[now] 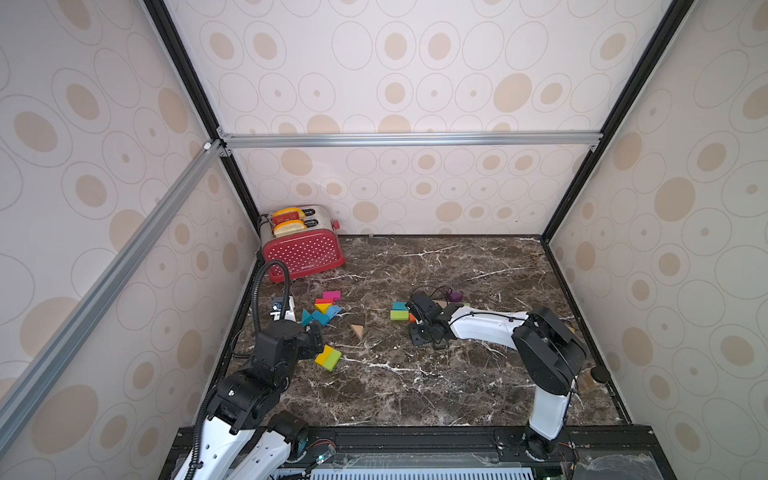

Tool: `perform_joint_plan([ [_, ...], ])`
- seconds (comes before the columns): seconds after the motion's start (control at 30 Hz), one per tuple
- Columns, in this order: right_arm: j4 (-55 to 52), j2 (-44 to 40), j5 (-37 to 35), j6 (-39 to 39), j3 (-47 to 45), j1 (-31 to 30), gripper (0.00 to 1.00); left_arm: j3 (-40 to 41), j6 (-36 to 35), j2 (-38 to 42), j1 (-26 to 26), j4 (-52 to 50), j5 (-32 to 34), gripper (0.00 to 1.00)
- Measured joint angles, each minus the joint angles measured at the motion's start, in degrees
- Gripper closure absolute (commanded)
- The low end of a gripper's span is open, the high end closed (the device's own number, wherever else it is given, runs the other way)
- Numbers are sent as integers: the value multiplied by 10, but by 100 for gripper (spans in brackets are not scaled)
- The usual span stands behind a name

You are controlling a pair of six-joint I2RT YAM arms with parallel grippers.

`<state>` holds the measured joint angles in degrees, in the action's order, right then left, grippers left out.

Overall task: Assemble a piece of candy with building blocks
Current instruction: Assemble the building block at the center of the board.

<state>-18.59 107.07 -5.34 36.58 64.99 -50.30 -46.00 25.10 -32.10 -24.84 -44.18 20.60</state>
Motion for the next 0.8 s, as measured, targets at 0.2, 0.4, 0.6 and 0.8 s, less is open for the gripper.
perform_joint_plan([
  [0.2,4,7,7,7,9,4,68,0,0,0,0,0,0,11],
  [0.4,7,8,10,18,10,8,67,0,0,0,0,0,0,10],
  [0.6,10,9,12,29,11,12,67,0,0,0,0,0,-1,10],
  [0.8,11,13,15,33,16,15,66,0,0,-2,0,0,-2,10],
])
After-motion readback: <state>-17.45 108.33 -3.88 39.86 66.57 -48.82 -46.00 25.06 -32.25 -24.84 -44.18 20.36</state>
